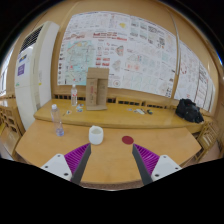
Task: Pour water
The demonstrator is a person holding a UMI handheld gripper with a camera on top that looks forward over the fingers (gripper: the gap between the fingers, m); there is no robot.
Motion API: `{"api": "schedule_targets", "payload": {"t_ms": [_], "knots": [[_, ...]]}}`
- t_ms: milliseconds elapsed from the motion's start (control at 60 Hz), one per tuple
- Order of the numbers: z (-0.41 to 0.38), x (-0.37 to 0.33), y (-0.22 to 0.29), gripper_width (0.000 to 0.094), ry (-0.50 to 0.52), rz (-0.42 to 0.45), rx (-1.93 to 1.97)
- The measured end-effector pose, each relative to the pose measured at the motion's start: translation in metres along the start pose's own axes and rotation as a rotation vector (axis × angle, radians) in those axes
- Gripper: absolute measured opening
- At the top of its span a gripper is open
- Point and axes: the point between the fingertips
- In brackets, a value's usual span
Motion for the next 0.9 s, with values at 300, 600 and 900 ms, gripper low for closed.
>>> {"api": "schedule_targets", "payload": {"t_ms": [300,600,900], "knots": [[-0.094,0.042,-0.101,0.0852,-0.012,-0.115,-0.010],[-0.292,0.116,-0.100,0.0850,0.141,-0.088,0.039],[-0.399,0.253,0.003,0.0848,0.166,0.082,0.079]]}}
Point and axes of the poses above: the point between the fingertips, and its own axes, seen from behind it with the camera up: z to the right, y up, x forward, the way the camera looks, and after that the axes turned 7 degrees about -y, right-handed
